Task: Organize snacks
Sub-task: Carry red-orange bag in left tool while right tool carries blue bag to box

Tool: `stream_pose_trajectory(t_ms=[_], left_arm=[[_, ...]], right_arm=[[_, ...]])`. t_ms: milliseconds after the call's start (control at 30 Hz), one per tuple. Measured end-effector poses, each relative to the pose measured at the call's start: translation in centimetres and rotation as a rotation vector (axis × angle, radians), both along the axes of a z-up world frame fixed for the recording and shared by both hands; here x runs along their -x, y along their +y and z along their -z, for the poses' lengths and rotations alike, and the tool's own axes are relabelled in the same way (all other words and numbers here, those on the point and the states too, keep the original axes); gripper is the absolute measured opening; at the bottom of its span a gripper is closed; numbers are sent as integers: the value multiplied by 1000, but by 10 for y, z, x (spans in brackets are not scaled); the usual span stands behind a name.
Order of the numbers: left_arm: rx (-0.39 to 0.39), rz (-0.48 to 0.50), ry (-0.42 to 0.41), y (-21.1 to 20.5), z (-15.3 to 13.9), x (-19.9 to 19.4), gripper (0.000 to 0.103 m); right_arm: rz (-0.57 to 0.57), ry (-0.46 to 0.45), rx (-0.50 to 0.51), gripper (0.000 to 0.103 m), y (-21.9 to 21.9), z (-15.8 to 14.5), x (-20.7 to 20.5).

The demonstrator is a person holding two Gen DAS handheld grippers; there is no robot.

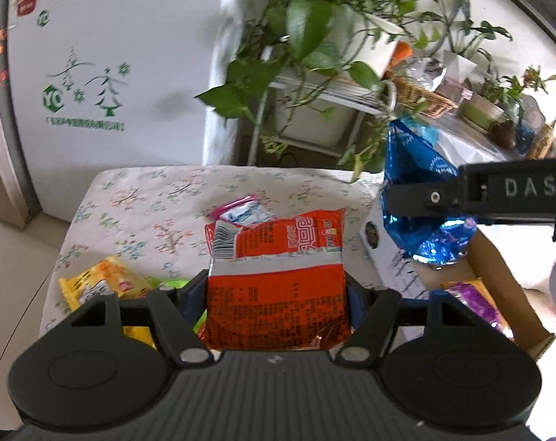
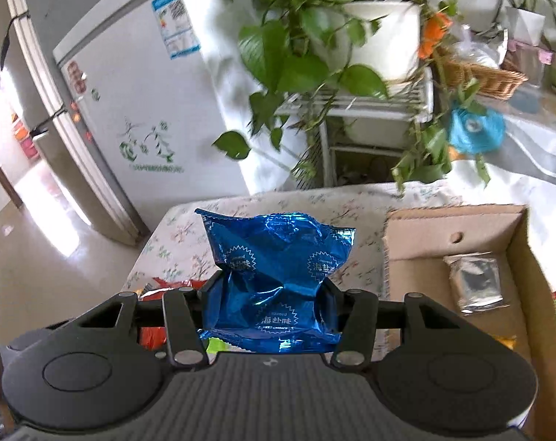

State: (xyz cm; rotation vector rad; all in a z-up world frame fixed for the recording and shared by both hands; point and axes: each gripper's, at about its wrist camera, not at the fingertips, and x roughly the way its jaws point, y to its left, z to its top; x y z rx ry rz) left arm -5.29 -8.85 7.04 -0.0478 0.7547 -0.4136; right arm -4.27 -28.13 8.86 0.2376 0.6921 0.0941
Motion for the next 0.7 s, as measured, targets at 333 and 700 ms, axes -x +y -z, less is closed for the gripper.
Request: stream_pose_trajectory(t_ms=[333,700], left_arm=[[20,76,-16,-49,-16,8,70],[44,160,6,-114,-20,6,70]], right_arm=[[92,-32,-33,58,-38,-8,19],[271,-75,-119,58,-102,-18,46]])
